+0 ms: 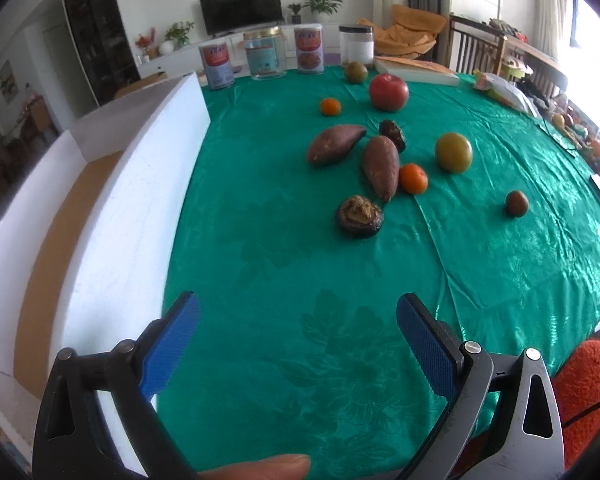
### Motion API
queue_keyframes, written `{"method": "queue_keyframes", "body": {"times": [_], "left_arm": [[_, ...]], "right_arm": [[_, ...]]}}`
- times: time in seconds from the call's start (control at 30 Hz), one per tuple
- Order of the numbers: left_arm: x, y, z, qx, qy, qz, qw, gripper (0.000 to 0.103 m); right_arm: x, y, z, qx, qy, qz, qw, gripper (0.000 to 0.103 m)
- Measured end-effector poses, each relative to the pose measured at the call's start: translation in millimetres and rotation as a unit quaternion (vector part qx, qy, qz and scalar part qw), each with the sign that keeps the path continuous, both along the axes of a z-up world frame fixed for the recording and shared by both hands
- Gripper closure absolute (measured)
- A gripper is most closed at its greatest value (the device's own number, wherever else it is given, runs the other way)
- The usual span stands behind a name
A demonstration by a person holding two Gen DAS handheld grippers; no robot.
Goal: Organize fruits
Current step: 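Move the left tool toward the dried brown fruit while the right tool approaches the mangosteen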
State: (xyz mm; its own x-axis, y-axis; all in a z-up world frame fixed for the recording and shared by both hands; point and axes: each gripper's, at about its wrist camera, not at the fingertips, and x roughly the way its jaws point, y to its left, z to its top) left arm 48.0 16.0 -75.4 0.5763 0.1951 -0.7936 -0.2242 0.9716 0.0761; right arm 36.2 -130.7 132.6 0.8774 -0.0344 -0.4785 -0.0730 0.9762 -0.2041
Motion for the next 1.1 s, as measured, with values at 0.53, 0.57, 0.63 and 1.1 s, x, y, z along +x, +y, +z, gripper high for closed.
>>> {"method": "queue_keyframes", "body": {"times": [0.53, 0.57, 0.63, 1.1], "left_arm": [[27.1, 22.2, -57.7, -0.026, -0.005, -0.019, 0.9995, 0.002], [27.1, 23.2, -57.5, -0.028, -0.004, -0.018, 0.9994, 0.002], [32.3, 23.2, -55.7, -0.032, 0.009, -0.017, 0.9993, 0.003], [97.8, -9.9, -41.8, -0.107, -0.009, -0.164, 0.9805, 0.014]], "right_arm": [[9.7, -121.8, -175.3, 0.187, 0.121, -0.099, 0.970, 0.000], [11.6, -120.3, -175.0, 0.187, 0.122, -0.098, 0.970, 0.000], [11.8, -116.6, -174.2, 0.183, 0.119, -0.097, 0.971, 0.000], [10.6, -116.1, -173.4, 0.182, 0.112, -0.096, 0.972, 0.000]]}}
